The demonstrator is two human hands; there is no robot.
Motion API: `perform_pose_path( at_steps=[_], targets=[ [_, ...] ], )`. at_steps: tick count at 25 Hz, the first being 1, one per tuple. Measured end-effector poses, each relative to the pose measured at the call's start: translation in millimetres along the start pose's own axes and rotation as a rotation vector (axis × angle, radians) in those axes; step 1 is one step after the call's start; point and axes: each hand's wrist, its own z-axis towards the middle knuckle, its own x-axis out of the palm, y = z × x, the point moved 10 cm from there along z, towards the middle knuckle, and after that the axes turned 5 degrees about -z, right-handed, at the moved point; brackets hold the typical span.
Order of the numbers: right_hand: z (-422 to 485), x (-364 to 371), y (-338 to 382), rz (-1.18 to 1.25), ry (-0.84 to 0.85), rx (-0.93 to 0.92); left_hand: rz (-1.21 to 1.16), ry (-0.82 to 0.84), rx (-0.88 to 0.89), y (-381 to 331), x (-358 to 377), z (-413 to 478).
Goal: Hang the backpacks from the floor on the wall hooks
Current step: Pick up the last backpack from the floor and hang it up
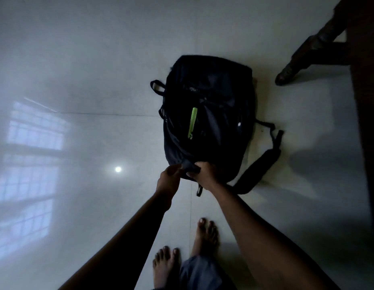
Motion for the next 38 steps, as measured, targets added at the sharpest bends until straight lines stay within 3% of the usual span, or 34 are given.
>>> perform_pose_path(
  at_steps=[5,9,11,15,19,21,24,26,30,33,38],
  targets=[
    [-122.9,-87.8,122.8,0.359,0.102,-0.112,-0.134,-0.171,0.118,-89.6,-85.4,-128.0],
    [-210.2,-123.8,195.0,0.484,0.213,-0.061,-0.322,0.018,-0.012,-115.4,-124.7,-234.0],
    [-258.8,-130.7,222.3,0.545,0.271,-0.039,-0.231,0.032,0.017,-123.1,-142.1,-277.5],
    [-338.5,-128.1,261.7,0.642,0.382,-0.036,0.102,-0.236,0.175,-141.1,-208.4,-342.8],
    [-400.7,-105.8,295.2,0.694,0.512,-0.064,-0.05,-0.427,0.271,-132.4,-261.4,-408.7],
    [-430.0,-95.7,315.4,0.711,0.59,-0.083,-0.276,-0.601,0.289,-111.3,-286.5,-443.4],
    [-476.0,-73.0,353.2,0.614,0.715,-0.172,-0.831,-0.77,0.233,-63.3,-307.1,-488.8],
    [-512.1,-55.2,379.5,0.49,0.801,-0.268,-0.991,-0.915,0.251,-41.9,-324.5,-518.3],
    [-560.6,-35.1,418.0,0.245,0.818,-0.433,-1.078,-1.074,0.381,-29.6,-364.7,-565.8],
    [-584.9,-24.5,448.7,0.071,0.736,-0.622,-1.111,-1.147,0.419,-17.2,-396.8,-594.7],
    [-623.6,-2.0,494.9,-0.011,0.704,-0.894,-1.244,-1.166,0.467,1.2,-434.9,-615.5]
  ],
)
